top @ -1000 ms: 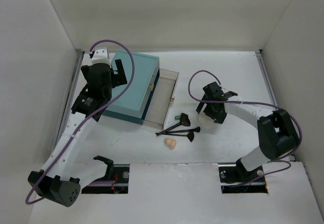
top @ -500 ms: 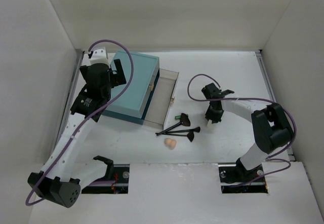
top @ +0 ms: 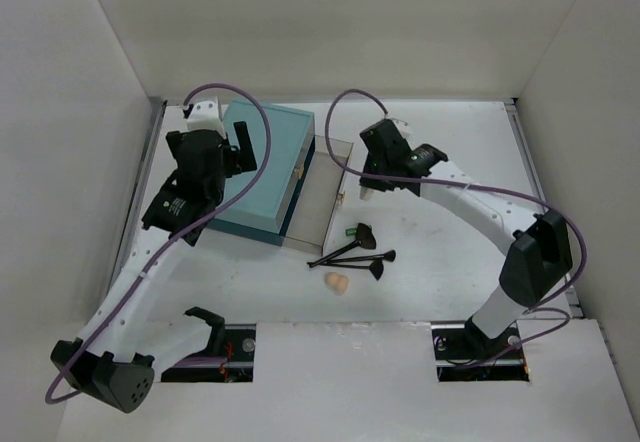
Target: Organize the makeup
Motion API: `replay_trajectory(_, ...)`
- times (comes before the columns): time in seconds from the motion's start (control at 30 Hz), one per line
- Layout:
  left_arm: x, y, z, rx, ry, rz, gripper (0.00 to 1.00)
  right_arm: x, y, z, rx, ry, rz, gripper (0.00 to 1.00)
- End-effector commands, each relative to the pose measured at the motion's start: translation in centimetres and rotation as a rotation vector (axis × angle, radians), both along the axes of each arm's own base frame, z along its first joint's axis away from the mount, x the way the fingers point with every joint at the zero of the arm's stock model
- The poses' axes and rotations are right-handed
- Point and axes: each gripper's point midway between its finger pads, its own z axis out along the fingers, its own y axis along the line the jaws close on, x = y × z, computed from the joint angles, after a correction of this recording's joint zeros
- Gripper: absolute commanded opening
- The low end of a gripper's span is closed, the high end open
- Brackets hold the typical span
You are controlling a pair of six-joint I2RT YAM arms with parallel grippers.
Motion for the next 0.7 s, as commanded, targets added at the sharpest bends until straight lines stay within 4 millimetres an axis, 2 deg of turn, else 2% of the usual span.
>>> replay_trajectory(0.0, -0.5, -1.3, 0.5, -0.027, -0.032, -0.037, 1.0, 2.0, 4.3, 2.7, 0.059, -0.087, 0.112, 0.18)
replay_trajectory(0.07, -0.8, -2.3, -0.1, -0.033, -0.016, -0.063, 1.0, 2.7, 7.7, 2.9, 0.115, -0.097, 0.182, 0.22)
replay_trajectory(0.17, -1.4, -3.5, -0.6, -0.041, -0.002, -0.095, 1.0, 3.6, 10.7, 2.5, 0.152, -0.096, 0.23, 0.33)
replay_trajectory(0.27, -2.0, -4.5, -1.0, -0.05, 0.015, -0.126, 1.0, 4.4, 12.7, 1.5, 0.167, -0.084, 0.257, 0.41)
replay_trajectory(0.3, -2.2, -4.9, -1.2, -0.055, 0.021, -0.138, 1.0, 4.5, 13.1, 1.2, 0.168, -0.08, 0.264, 0.49)
replay_trajectory(0.33, -2.5, -5.3, -1.4, -0.057, 0.027, -0.152, 1.0, 4.7, 13.4, 1.0, 0.168, -0.078, 0.265, 0.61)
replay_trajectory(0.43, -3.5, -6.8, -2.0, -0.051, 0.049, -0.207, 1.0, 4.8, 13.4, 1.1, 0.169, -0.08, 0.268, 0.87)
replay_trajectory(0.47, -3.9, -7.4, -2.2, -0.045, 0.057, -0.227, 1.0, 4.7, 13.3, 1.4, 0.173, -0.088, 0.267, 0.91)
replay_trajectory(0.57, -5.0, -9.2, -2.6, -0.027, 0.073, -0.295, 1.0, 4.5, 12.3, 3.2, 0.204, -0.123, 0.253, 0.92)
replay_trajectory(0.67, -6.3, -11.7, -3.5, -0.014, 0.095, -0.387, 1.0, 4.5, 8.6, 4.7, 0.222, -0.168, 0.192, 0.92)
